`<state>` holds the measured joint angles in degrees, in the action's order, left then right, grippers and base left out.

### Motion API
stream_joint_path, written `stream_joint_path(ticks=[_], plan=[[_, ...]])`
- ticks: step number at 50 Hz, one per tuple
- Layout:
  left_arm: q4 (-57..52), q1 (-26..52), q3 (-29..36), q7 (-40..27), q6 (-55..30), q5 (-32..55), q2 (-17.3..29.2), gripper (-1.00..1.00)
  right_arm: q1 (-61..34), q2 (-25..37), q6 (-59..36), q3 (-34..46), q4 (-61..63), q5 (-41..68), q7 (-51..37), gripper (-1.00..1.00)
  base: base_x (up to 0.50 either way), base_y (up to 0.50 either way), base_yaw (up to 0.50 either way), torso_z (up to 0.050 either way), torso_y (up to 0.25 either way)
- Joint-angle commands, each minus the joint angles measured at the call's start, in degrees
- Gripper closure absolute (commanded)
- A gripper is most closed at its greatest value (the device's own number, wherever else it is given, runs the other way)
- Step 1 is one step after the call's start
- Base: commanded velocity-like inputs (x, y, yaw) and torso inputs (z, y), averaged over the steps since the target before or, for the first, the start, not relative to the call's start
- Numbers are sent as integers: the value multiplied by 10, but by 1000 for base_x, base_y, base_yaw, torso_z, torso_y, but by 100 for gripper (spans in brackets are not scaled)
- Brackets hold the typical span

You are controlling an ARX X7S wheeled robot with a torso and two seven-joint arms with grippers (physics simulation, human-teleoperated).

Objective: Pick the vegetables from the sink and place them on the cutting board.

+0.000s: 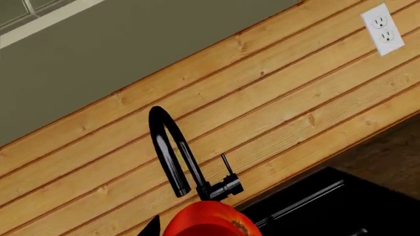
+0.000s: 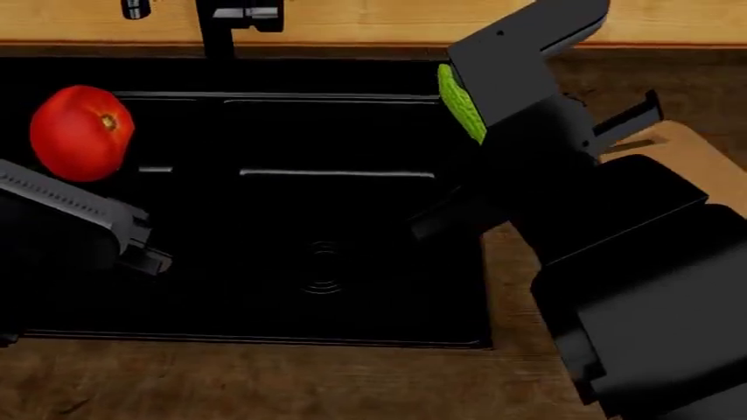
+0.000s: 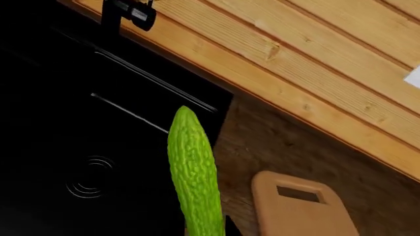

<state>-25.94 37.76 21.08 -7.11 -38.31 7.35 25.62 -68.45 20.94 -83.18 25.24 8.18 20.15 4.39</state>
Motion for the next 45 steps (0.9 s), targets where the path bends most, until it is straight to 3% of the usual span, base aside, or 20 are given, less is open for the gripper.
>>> stream_joint_path(ticks=[1,45], plan=[[3,-8,0,-12,7,11,2,100,8,-5,14,-11,-3,-4,-8,100,129,-500,0,0,0],[0,2,15,-16,1,10,-3,100,22,-1,16,-28,14,7,-25,100,85,-450,0,0,0]])
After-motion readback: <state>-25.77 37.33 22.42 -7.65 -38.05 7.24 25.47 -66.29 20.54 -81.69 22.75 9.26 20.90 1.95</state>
